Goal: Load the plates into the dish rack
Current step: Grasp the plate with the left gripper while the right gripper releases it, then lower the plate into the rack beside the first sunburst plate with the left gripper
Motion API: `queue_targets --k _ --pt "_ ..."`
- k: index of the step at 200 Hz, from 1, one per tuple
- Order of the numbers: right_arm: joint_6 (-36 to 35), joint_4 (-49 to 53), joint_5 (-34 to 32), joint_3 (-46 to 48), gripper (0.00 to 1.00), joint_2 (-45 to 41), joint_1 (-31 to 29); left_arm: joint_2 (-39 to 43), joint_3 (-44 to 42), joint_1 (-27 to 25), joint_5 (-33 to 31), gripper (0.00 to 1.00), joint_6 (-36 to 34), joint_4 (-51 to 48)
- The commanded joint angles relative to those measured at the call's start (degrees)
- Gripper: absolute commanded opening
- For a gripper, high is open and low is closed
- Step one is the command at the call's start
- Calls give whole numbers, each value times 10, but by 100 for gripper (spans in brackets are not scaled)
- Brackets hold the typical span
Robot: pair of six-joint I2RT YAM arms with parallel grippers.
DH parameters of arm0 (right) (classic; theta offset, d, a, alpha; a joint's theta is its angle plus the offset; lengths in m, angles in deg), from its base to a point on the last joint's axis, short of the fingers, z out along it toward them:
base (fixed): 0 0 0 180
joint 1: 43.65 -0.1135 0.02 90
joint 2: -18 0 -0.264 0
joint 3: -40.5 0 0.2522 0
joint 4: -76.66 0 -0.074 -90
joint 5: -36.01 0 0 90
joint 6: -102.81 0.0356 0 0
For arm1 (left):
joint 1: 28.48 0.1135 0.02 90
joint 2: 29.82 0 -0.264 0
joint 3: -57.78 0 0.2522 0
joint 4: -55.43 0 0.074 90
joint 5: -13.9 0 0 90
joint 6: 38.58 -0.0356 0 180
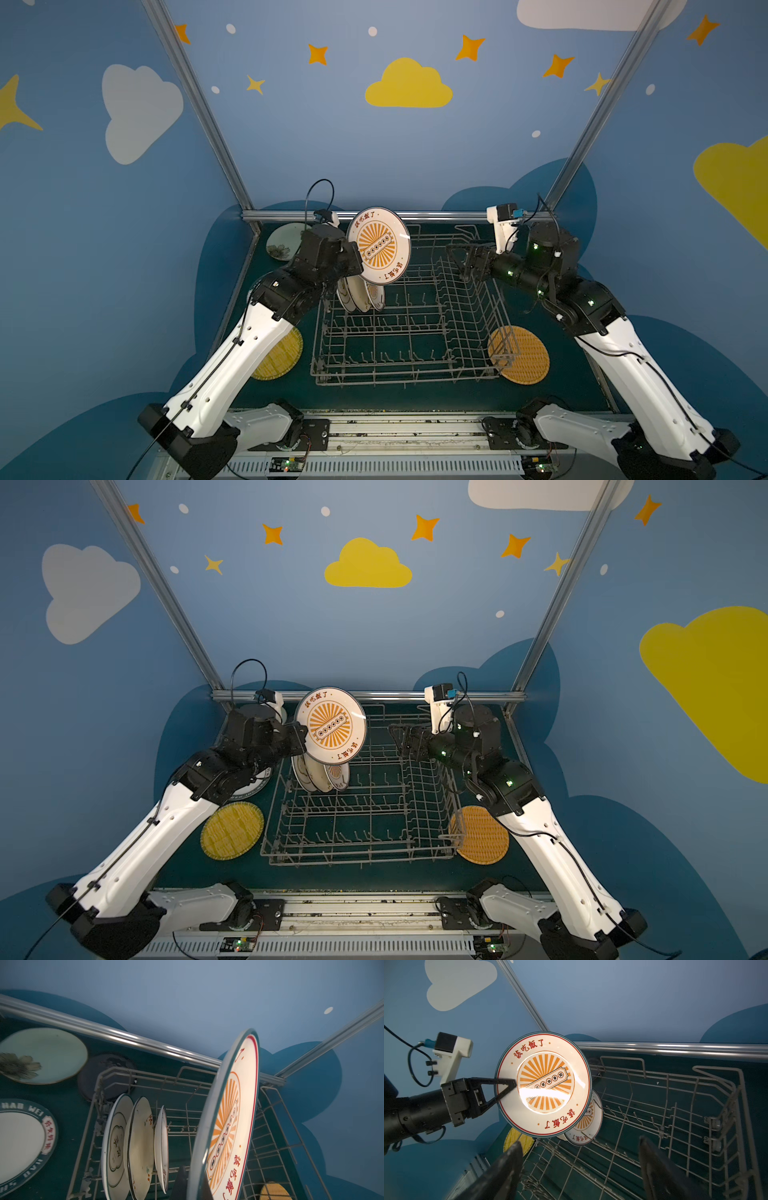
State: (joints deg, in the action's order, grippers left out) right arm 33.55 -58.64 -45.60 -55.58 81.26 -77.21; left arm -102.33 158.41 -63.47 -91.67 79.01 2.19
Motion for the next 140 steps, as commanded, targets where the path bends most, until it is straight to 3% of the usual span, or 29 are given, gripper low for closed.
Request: queue_targets --k 1,15,30,65,140 --pt "-29 27 -11 -12 85 -12 2 -60 69 -56 -221 4 -4 -113" --pt "-32 28 -15 -11 85 -18 2 -107 114 -88 -299 4 -1 -163" --pt "-34 28 -15 -13 85 -22 2 -151 157 -107 -329 4 7 -210" --pt "-31 22 5 -9 85 -30 2 -220 212 -120 -343 4 28 -269" --pt "-32 13 6 0 85 -47 2 -302 233 -118 -321 4 34 -273"
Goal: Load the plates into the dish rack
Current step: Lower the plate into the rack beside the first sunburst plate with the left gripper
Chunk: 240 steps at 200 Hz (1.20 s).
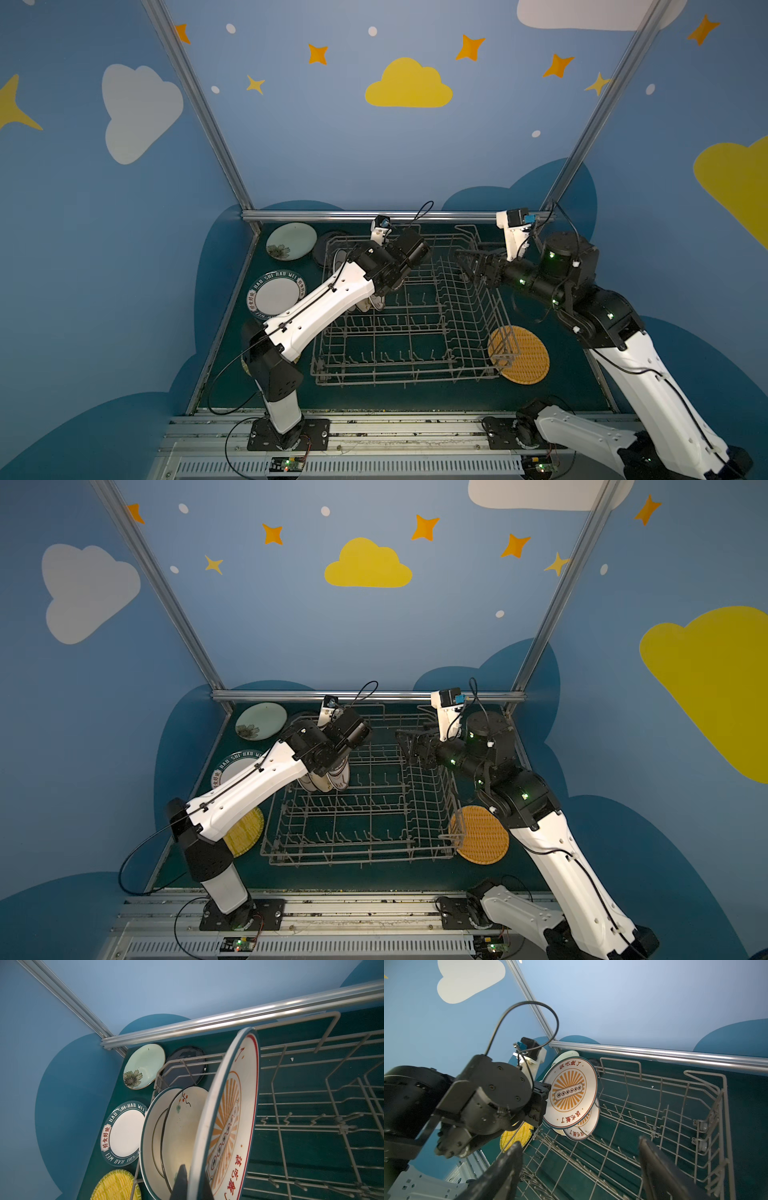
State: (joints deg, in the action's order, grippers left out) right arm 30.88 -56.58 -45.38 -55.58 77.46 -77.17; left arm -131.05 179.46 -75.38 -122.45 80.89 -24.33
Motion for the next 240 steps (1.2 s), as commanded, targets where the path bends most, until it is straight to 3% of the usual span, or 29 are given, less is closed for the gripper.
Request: queue_targets --k 1,135,240 --pt "-5 -8 4 0 85 -9 2 -16 23 1 -13 4 16 -8" --pt "-6 -12 3 5 85 -13 5 -147 126 -15 18 4 91 -89" --pt "-6 -13 3 6 85 -16 6 -151 86 -18 76 4 125 -64"
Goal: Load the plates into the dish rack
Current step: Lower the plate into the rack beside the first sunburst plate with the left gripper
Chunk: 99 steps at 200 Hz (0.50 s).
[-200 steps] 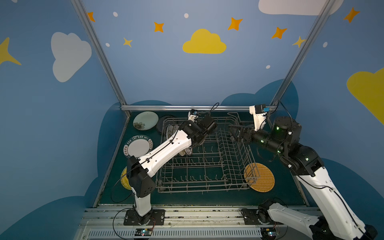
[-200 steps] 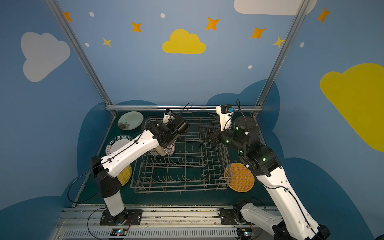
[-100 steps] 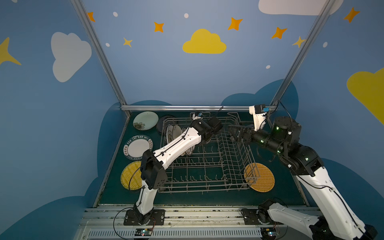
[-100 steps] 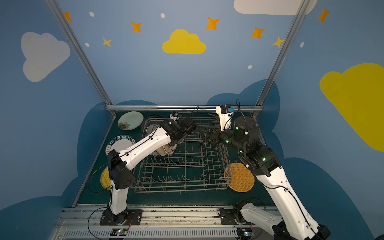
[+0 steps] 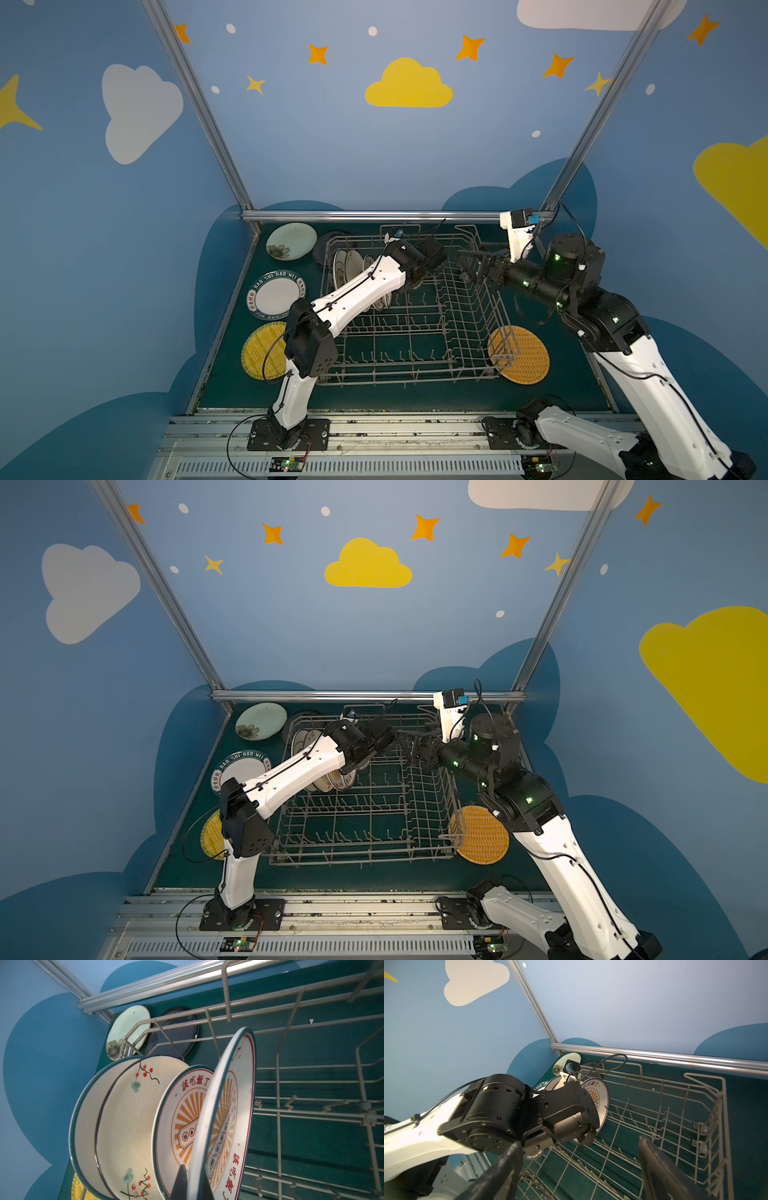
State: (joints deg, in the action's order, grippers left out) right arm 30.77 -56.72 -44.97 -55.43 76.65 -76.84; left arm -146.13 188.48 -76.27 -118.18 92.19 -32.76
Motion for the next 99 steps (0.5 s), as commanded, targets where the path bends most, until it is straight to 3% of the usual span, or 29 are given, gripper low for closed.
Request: queue_targets --k 1,64,99 --pt "-5 -12 -1 5 85 -8 2 0 -4 -10 33 4 12 20" --pt "-6 -12 -3 6 85 -9 3 -2 -26 -9 44 4 23 34" --pt "-6 -12 -3 5 85 -8 2 5 -46 -9 51 9 27 45"
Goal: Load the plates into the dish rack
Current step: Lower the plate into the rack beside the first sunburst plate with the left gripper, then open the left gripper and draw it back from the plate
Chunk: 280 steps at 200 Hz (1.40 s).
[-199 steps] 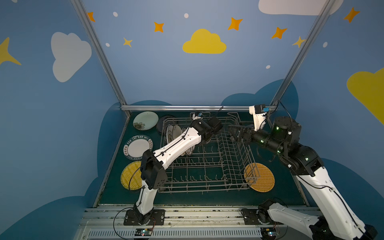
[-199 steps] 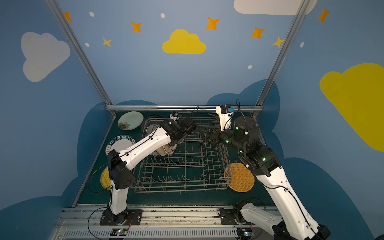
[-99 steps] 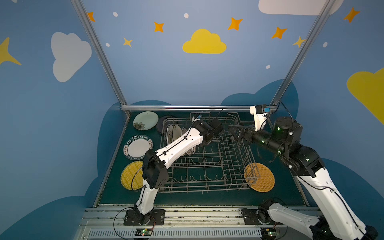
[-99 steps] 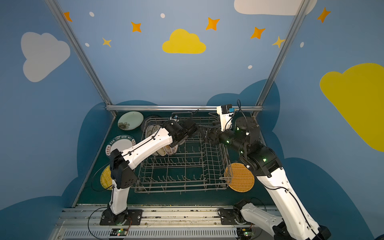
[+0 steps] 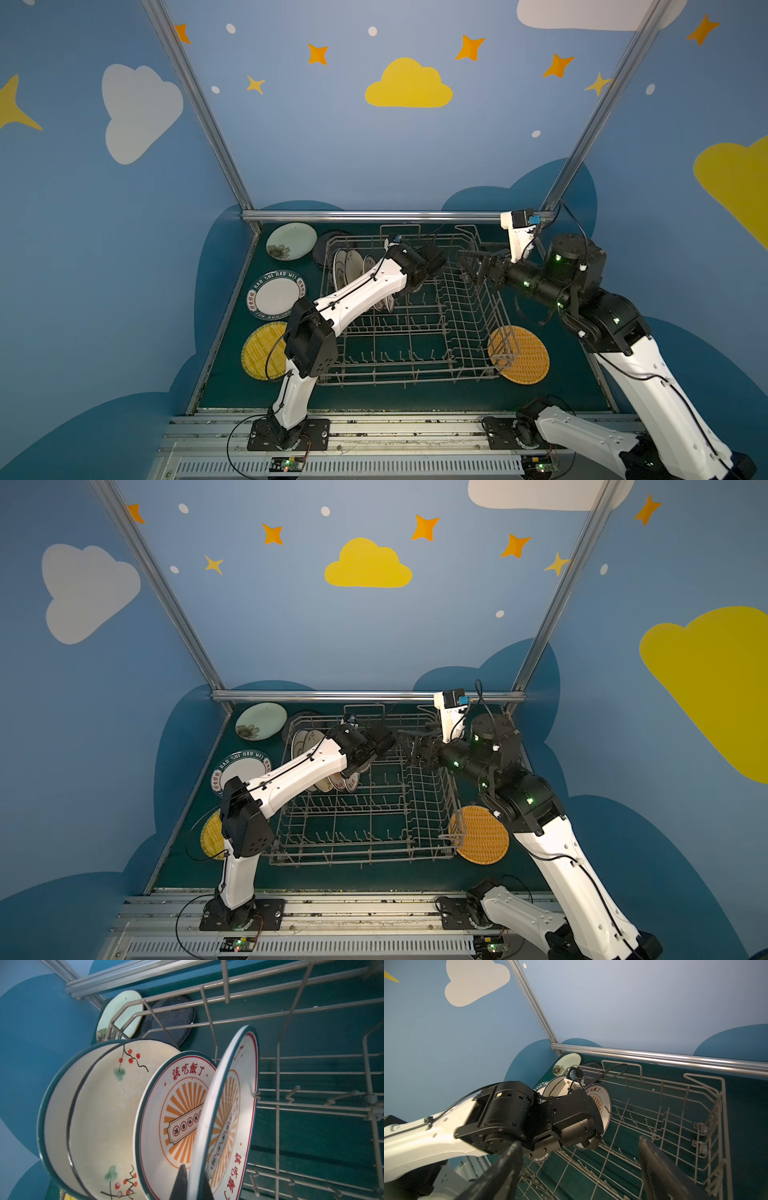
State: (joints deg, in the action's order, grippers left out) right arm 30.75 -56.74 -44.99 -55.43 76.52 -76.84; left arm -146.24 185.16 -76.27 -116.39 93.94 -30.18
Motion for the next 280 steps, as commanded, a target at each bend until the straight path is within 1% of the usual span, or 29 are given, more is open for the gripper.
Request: queue_targets --k 1,40,77,112,207,228,252,280 --pt "-6 -12 -3 5 85 -7 2 7 -13 -10 33 9 10 19" --pt "-7 -11 -2 6 85 -5 3 16 -25 -6 32 19 10 22" --pt "-7 -11 -2 6 85 -6 3 31 -25 -1 26 23 3 20" --pt "-8 -11 -3 7 85 -6 3 44 -24 4 17 29 2 12" --pt "-10 -10 -5 6 85 -6 5 83 -30 10 2 33 -8 6" --pt "-11 -10 -8 7 85 -6 5 106 -24 13 12 34 -25 13" --pt "-13 -9 -9 7 85 -4 6 149 -30 14 33 36 -55 37" --pt "-14 -9 -13 7 85 -1 7 209 -44 27 106 38 -105 72"
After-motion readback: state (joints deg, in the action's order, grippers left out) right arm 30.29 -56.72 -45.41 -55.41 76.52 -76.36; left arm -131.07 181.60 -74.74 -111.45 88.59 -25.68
